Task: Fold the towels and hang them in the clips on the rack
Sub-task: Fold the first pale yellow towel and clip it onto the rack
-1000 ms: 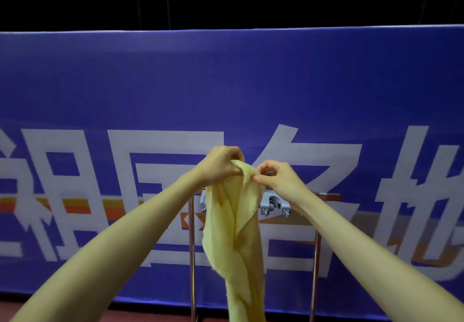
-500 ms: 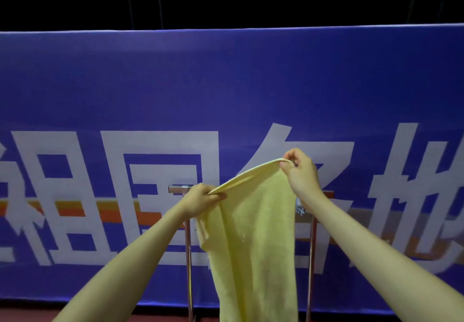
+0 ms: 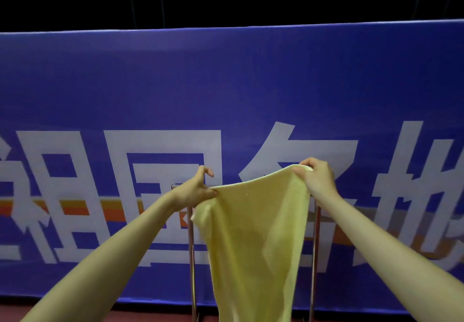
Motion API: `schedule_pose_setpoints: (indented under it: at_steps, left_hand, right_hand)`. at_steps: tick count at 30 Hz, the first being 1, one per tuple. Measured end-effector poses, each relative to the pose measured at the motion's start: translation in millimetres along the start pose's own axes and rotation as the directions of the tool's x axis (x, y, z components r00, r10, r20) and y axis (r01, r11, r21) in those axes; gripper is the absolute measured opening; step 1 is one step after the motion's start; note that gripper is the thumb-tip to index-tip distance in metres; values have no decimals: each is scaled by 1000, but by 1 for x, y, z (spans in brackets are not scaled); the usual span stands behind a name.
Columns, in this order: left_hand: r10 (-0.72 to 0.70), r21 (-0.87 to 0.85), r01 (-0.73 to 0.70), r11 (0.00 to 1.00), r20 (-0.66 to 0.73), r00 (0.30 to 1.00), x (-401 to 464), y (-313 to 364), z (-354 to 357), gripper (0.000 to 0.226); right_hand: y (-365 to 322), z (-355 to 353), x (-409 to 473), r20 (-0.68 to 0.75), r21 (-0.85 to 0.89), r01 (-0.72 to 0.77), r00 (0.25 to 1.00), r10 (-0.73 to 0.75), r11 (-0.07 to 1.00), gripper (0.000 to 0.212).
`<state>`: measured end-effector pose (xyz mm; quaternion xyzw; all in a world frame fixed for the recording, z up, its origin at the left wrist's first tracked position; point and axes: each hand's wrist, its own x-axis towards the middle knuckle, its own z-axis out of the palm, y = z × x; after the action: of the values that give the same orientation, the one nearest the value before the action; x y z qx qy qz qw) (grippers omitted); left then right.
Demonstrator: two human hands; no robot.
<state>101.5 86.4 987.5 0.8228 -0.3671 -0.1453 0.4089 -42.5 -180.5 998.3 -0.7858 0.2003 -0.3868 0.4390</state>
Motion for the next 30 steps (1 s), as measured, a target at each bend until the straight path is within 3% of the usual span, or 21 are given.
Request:
schedule_pose_setpoints:
  at_steps: [2,4,9,13,16,19,23,25,27,30]
  left_hand:
    - [35,-95,-27,995,84,996,-2,9,0,23]
    - [75,-87,-67,994,96,993,-2,16,4,10]
    - [34,16,-38,999,196,980,2,37,20,33]
    - [50,108,-91,990,340,939,6,41,30,24]
    - [192,395,-289,872,266,945,11,39,35,15]
    - [356,502,-367,783,121,926,13,43,40,11]
    - [569,749,-386,539,14,822,14,47,41,19]
    - [621,769,-406,494,15,784,14,53,42,24]
    - [588,688,-447,572,37,808,12,60,44,24]
    - [471,352,-449,821,25,882,5,69,52,25]
  right_hand:
    - [-1,-1,3,25,22,-11,1000,10,1000,10]
    - [-2,0,6,73,79,-51,996,45,996,8]
    - [-12,1,9,199,147,-92,978,62,985,11]
    - [-17,-2,11,227,159,-80,973,43,984,15]
    - [-16,-3,11,243,166,-92,969,49,982,13]
    - [-16,-4,8,262,187,-102,964,51,977,15]
    - [-16,-4,4,273,214,-104,961,42,971,12]
    - [-16,-4,3,292,215,-104,956,38,971,10]
    - [-16,-2,0,314,222,-111,949,36,969,6]
    - [-19,-1,-5,375,301,-170,926,48,938,4]
